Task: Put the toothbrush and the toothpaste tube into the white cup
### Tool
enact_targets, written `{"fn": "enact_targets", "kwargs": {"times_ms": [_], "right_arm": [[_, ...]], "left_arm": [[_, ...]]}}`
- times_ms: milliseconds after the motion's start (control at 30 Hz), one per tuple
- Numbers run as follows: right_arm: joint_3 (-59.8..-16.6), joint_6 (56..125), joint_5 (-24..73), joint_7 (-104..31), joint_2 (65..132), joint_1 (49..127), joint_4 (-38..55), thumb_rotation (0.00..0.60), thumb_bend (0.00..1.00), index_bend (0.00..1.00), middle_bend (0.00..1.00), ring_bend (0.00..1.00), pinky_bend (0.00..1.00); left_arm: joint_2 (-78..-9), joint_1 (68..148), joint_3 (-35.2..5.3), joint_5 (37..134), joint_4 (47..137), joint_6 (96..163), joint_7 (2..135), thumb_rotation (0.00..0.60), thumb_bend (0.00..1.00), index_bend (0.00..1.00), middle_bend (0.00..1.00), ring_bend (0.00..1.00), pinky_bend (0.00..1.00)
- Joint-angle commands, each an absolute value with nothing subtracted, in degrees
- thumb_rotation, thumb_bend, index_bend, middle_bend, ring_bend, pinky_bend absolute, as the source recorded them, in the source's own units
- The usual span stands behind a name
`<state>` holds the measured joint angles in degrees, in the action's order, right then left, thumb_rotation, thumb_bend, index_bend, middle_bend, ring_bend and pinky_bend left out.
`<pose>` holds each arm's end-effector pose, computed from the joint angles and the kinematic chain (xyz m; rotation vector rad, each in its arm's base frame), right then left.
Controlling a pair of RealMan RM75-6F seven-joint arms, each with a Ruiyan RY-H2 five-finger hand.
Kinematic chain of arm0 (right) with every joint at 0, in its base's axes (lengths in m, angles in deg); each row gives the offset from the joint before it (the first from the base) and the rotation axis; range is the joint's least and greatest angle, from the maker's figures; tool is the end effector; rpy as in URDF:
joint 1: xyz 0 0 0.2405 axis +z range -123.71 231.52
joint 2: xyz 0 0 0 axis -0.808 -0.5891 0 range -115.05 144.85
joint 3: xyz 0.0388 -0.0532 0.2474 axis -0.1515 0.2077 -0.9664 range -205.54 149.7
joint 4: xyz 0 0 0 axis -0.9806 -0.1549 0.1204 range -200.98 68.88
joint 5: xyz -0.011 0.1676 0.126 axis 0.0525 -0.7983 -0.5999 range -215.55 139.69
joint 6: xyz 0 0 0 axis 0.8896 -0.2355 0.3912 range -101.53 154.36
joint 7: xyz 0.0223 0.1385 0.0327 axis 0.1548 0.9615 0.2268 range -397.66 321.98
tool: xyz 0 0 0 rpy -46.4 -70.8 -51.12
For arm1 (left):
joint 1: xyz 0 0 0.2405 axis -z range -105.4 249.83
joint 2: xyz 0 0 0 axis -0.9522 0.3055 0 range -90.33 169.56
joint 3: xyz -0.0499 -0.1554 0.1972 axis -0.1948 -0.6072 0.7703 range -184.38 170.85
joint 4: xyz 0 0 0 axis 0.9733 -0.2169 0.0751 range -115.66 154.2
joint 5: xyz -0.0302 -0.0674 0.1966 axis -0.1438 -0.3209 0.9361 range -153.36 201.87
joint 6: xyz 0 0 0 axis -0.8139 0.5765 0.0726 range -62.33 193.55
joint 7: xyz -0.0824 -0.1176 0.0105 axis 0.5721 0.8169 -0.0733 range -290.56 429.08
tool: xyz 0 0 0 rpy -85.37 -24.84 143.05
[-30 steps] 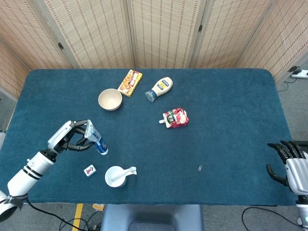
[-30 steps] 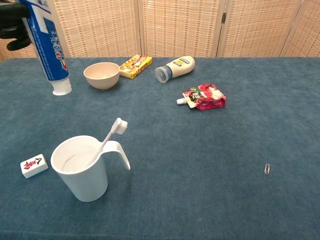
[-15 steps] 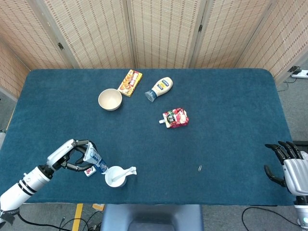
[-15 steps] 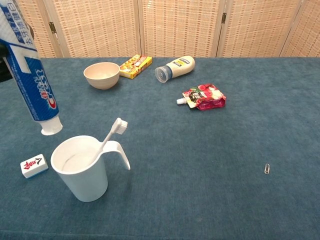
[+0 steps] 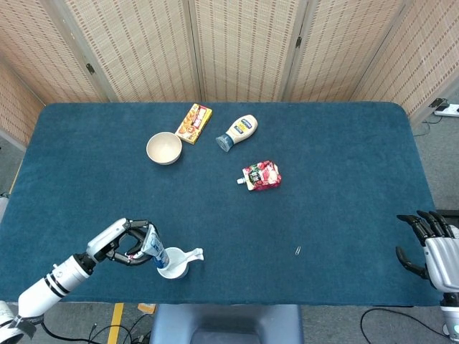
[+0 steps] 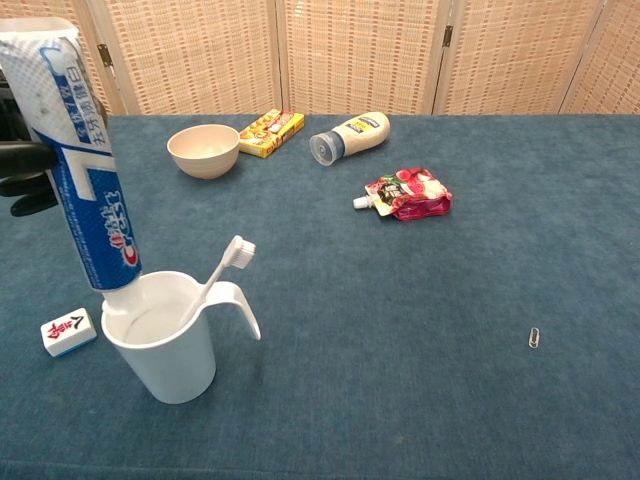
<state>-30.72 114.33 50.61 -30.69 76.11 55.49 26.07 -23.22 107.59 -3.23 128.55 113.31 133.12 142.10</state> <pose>-0.3164 -0.1630 0.1796 1.3396 -0.9356 0.9725 -0.1836 0.2683 0.0940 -1.7168 -2.0559 -1.5663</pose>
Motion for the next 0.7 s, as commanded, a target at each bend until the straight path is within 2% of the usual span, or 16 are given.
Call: {"fn": "enact_targets", "kwargs": {"times_ms": [33, 500, 700], "right_arm": [[-30.72, 114.37, 50.58, -30.56, 76.09, 55.45, 25.98, 0.6, 0.28, 0.25, 0.28, 0.14, 0.12], [-30.79, 114.09, 50.6, -29.86, 76.1, 55.64, 25.34, 0.6, 0.28, 0.25, 0.28, 0.14, 0.12], [-30.87, 113.79, 50.52, -29.92, 76.03, 55.87, 25.41, 0.6, 0.28, 0.25, 0.28, 0.14, 0.12]], "left_arm": [[-24.05, 108.19, -2.99, 128.24, 113.35, 132.59, 140.86, 0.6, 0.33, 0.66, 0.92, 0.79, 0.76], [-28.77, 108.34, -3.12, 123.79, 111.12, 130.82, 128.4, 0.6, 0.33, 0.64, 0.91, 0.78, 0.76], [-29.32, 108.06, -2.56, 123.22, 110.67, 130.8, 125.1, 0.6, 0.33, 0.58, 0.9, 0.77, 0.76]]}}
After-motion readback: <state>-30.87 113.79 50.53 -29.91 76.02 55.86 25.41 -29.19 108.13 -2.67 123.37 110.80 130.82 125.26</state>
